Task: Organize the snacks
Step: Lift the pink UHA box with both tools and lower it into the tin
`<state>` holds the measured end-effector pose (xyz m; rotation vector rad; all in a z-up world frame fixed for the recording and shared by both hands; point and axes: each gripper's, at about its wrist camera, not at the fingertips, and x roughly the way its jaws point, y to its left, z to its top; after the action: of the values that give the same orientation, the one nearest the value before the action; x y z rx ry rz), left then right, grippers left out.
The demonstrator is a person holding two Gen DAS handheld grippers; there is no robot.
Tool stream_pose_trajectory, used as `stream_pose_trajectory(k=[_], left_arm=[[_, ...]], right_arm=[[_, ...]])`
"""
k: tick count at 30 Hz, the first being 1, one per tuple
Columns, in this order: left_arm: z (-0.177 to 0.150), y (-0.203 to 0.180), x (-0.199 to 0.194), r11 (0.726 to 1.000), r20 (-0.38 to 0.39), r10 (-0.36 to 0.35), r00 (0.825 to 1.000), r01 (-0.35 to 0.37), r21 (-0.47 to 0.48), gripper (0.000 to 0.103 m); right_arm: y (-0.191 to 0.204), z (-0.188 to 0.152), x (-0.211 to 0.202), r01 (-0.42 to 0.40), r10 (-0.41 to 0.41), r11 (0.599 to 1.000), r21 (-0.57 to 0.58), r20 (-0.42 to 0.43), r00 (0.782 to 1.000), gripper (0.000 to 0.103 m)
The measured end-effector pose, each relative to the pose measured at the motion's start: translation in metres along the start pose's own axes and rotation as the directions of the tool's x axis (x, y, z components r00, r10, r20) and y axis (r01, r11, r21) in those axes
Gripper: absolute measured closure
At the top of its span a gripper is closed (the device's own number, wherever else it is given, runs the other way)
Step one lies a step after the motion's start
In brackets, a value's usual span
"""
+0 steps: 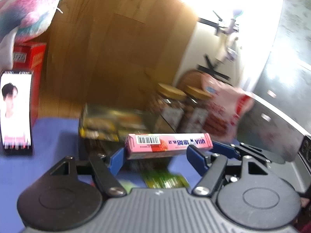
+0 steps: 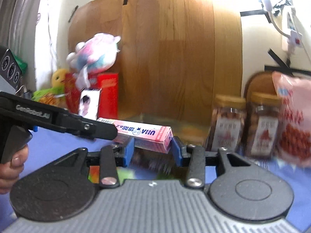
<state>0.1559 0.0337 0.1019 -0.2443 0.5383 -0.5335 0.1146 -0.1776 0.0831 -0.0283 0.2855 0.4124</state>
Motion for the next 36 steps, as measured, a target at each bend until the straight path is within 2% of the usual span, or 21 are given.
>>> stream_pose_trajectory(k=[2, 5, 9, 11, 14, 15, 17, 21, 23, 24, 25, 27, 30, 36], left_arm=[[0.018, 0.015, 0.027, 1.0, -0.01, 0.01, 1.0, -0.011, -0.028, 0.034], [0.027, 0.032, 0.055, 0.998, -0.026, 0.047, 0.999, -0.048, -0.048, 0.035], [0.028, 0.049, 0.057, 0.996, -0.004, 0.067, 0.998, -0.067, -0.066, 0.034], [0.029, 0.056, 0.052, 0.993, 0.018, 0.1, 0.995, -0.098, -0.067, 0.034], [0.033, 0.071, 0.053, 0.975, 0.027, 0.212, 0.977, -0.21, -0.073, 0.03], [0.034, 0.077, 0.059, 0.963, 0.007, 0.257, 0.967, -0.255, -0.086, 0.03], [0.032, 0.088, 0.075, 0.948, -0.061, 0.293, 0.954, -0.299, -0.111, 0.03], [0.019, 0.089, 0.098, 0.94, -0.144, 0.306, 0.941, -0.323, -0.108, 0.034], [0.016, 0.087, 0.099, 0.945, -0.141, 0.272, 0.952, -0.292, -0.146, 0.036], [0.016, 0.086, 0.099, 0.95, -0.151, 0.234, 0.96, -0.259, -0.172, 0.041], [0.016, 0.083, 0.099, 0.95, -0.156, 0.223, 0.962, -0.251, -0.187, 0.041], [0.015, 0.069, 0.1, 0.942, -0.158, 0.272, 0.949, -0.296, -0.156, 0.04], [0.01, 0.063, 0.097, 0.934, -0.155, 0.288, 0.945, -0.313, -0.17, 0.04], [0.008, 0.07, 0.081, 0.939, -0.164, 0.258, 0.952, -0.287, -0.191, 0.039]], right_arm=[[-0.011, 0.005, 0.025, 0.016, -0.015, 1.0, 0.026, -0.017, 1.0, 0.056], [-0.024, 0.003, 0.051, 0.043, -0.04, 0.998, 0.052, -0.05, 0.998, 0.056], [-0.039, -0.005, 0.045, 0.061, -0.058, 0.99, 0.124, -0.027, 0.998, 0.056], [-0.044, -0.01, 0.039, 0.074, -0.071, 0.987, 0.145, -0.023, 0.997, 0.056], [-0.056, -0.017, 0.038, 0.092, -0.084, 0.976, 0.196, -0.051, 0.995, 0.056], [-0.06, -0.02, 0.04, 0.098, -0.084, 0.97, 0.225, -0.07, 0.994, 0.056], [-0.068, -0.024, 0.043, 0.107, -0.083, 0.955, 0.276, -0.097, 0.992, 0.056], [-0.077, -0.03, 0.049, 0.066, -0.026, 0.932, 0.356, -0.116, 0.993, 0.053], [-0.078, -0.032, 0.054, 0.034, 0.018, 0.924, 0.38, -0.132, 0.991, 0.053], [-0.077, -0.033, 0.056, 0.022, 0.037, 0.921, 0.388, -0.144, 0.989, 0.049], [-0.073, -0.033, 0.057, 0.032, 0.024, 0.925, 0.38, -0.142, 0.99, 0.049], [-0.066, -0.031, 0.056, 0.049, 0.004, 0.936, 0.348, -0.151, 0.989, 0.047], [-0.057, -0.031, 0.052, 0.055, -0.006, 0.945, 0.321, -0.151, 0.988, 0.047], [-0.061, -0.031, 0.043, 0.041, 0.007, 0.944, 0.327, -0.143, 0.99, 0.048]])
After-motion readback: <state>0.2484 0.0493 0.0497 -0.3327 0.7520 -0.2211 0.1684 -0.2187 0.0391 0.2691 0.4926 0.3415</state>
